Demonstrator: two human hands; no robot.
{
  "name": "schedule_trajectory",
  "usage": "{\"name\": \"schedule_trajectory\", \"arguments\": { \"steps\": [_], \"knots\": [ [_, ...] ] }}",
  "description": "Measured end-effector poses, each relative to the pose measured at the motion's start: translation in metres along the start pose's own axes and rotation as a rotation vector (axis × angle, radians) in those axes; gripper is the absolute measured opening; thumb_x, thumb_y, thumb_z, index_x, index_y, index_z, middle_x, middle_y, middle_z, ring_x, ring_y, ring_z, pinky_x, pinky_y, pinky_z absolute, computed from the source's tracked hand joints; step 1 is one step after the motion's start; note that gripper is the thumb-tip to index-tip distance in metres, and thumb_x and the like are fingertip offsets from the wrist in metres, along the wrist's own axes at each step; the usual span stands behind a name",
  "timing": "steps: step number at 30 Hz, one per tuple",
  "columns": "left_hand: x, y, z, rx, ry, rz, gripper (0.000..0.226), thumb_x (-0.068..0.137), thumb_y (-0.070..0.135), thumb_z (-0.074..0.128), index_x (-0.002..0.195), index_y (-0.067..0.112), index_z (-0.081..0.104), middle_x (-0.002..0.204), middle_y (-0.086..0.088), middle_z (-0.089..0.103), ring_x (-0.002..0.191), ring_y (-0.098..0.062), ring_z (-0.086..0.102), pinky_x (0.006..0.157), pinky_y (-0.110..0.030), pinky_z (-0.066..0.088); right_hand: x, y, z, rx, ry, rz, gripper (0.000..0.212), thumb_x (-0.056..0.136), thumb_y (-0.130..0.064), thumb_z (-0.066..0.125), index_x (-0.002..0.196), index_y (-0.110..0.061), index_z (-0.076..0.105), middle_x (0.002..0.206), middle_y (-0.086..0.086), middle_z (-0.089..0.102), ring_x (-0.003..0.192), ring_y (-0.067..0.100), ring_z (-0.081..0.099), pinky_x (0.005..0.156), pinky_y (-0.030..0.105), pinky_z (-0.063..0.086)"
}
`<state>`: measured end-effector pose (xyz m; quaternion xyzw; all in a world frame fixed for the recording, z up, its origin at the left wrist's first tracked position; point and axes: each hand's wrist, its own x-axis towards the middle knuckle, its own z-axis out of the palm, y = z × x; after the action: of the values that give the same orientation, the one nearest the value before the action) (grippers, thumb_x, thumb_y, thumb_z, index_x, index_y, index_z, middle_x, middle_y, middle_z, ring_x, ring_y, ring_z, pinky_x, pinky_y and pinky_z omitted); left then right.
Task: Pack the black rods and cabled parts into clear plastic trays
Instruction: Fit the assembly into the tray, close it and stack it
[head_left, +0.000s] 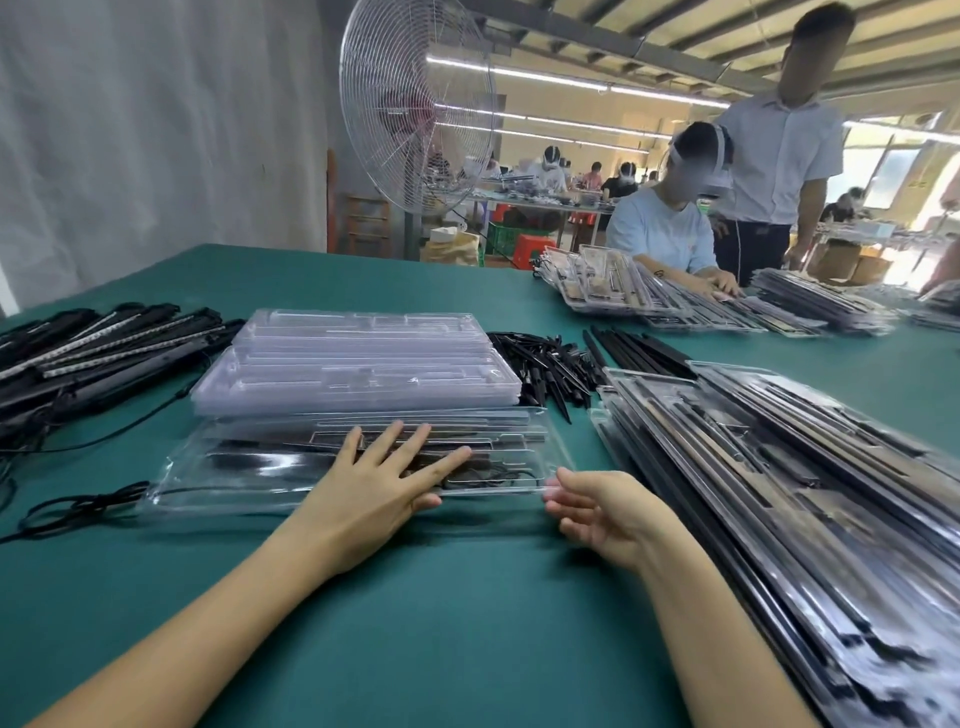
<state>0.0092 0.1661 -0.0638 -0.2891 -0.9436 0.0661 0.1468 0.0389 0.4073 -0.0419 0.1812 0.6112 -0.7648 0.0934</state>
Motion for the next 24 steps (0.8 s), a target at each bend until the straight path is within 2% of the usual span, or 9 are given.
{"name": "schedule_trajectory", "arguments": {
  "steps": [4,9,11,13,15,16,18,20,24],
  "knots": [
    [0.0,0.005,-0.001,0.056,-0.013,-0.007,0.064,0.1,0.042,-0.002,0.134,0.028,0.051,0.124,-0.016,0.062,0.109,-0.039,0.061,0.077,-0.059,0.053,0.008,0.007,0.007,0.03,0.12,-0.065,0.02,0.095,-0.006,0.049,0.078,0.0,0.057,0.062,0.009,0.054,0.035,0.007,0.053,0.036,0.016,0.044],
    [-0.002,0.011,-0.008,0.033,-0.044,-0.03,0.062,0.1,0.042,-0.003,0.136,0.028,0.046,0.123,-0.017,0.063,0.108,-0.04,0.062,0.077,-0.059,0.053,0.016,0.012,0.007,0.0,0.191,-0.119,0.023,0.093,-0.01,0.055,0.07,-0.004,0.056,0.042,0.0,0.053,0.03,0.004,0.045,0.032,0.014,0.036],
    [-0.003,0.01,-0.008,0.018,-0.029,-0.02,0.054,0.1,0.043,0.0,0.147,0.03,0.025,0.123,-0.014,0.063,0.108,-0.038,0.062,0.078,-0.057,0.053,0.015,0.011,0.005,-0.005,0.146,-0.116,0.023,0.093,-0.014,0.057,0.072,-0.003,0.057,0.042,-0.001,0.055,0.032,0.005,0.047,0.033,0.015,0.038],
    [-0.004,0.006,-0.007,0.044,0.001,-0.007,0.057,0.096,0.045,0.014,0.15,0.029,0.002,0.124,-0.011,0.063,0.109,-0.036,0.063,0.079,-0.055,0.054,0.015,0.011,0.003,0.011,0.102,-0.095,0.023,0.093,-0.014,0.057,0.075,0.001,0.056,0.044,0.002,0.057,0.034,0.008,0.053,0.036,0.017,0.043],
    [-0.003,0.005,-0.003,0.019,-0.004,0.016,0.058,0.091,0.042,0.025,0.147,0.03,0.017,0.125,-0.012,0.062,0.109,-0.038,0.061,0.08,-0.058,0.052,0.017,0.007,0.003,-0.004,0.095,-0.088,0.016,0.093,-0.008,0.056,0.084,0.005,0.054,0.054,0.011,0.059,0.037,0.013,0.057,0.038,0.02,0.048],
    [-0.001,0.005,0.0,0.016,0.016,0.032,0.054,0.092,0.043,0.026,0.145,0.035,0.017,0.132,-0.013,0.057,0.116,-0.04,0.057,0.086,-0.06,0.049,0.018,0.004,0.004,-0.044,0.099,-0.086,0.009,0.092,-0.002,0.055,0.092,0.006,0.051,0.062,0.015,0.059,0.038,0.015,0.059,0.039,0.022,0.05],
    [0.001,0.004,0.011,0.046,-0.033,0.021,0.054,0.099,0.049,0.019,0.139,0.048,-0.017,0.155,-0.009,0.027,0.139,-0.038,0.028,0.108,-0.059,0.027,0.022,-0.004,0.003,-0.155,0.092,-0.057,0.007,0.091,0.008,0.051,0.097,0.006,0.046,0.072,0.019,0.058,0.04,0.017,0.062,0.04,0.023,0.051],
    [0.001,0.001,0.021,0.06,-0.078,0.004,0.059,0.099,0.05,0.013,0.124,0.049,-0.04,0.16,-0.003,0.003,0.146,-0.032,0.006,0.115,-0.054,0.009,0.028,-0.011,0.002,-0.233,0.071,-0.009,0.007,0.09,0.011,0.051,0.085,0.006,0.049,0.064,0.016,0.06,0.039,0.016,0.062,0.039,0.021,0.05],
    [0.003,0.002,0.02,0.049,-0.055,0.002,0.06,0.1,0.049,0.013,0.121,0.049,-0.043,0.16,-0.002,0.0,0.147,-0.03,0.003,0.115,-0.053,0.009,0.037,-0.019,0.004,-0.336,0.083,0.114,0.015,0.093,0.0,0.053,0.078,-0.002,0.051,0.066,0.008,0.061,0.039,0.013,0.062,0.036,0.016,0.043]
  ]
}}
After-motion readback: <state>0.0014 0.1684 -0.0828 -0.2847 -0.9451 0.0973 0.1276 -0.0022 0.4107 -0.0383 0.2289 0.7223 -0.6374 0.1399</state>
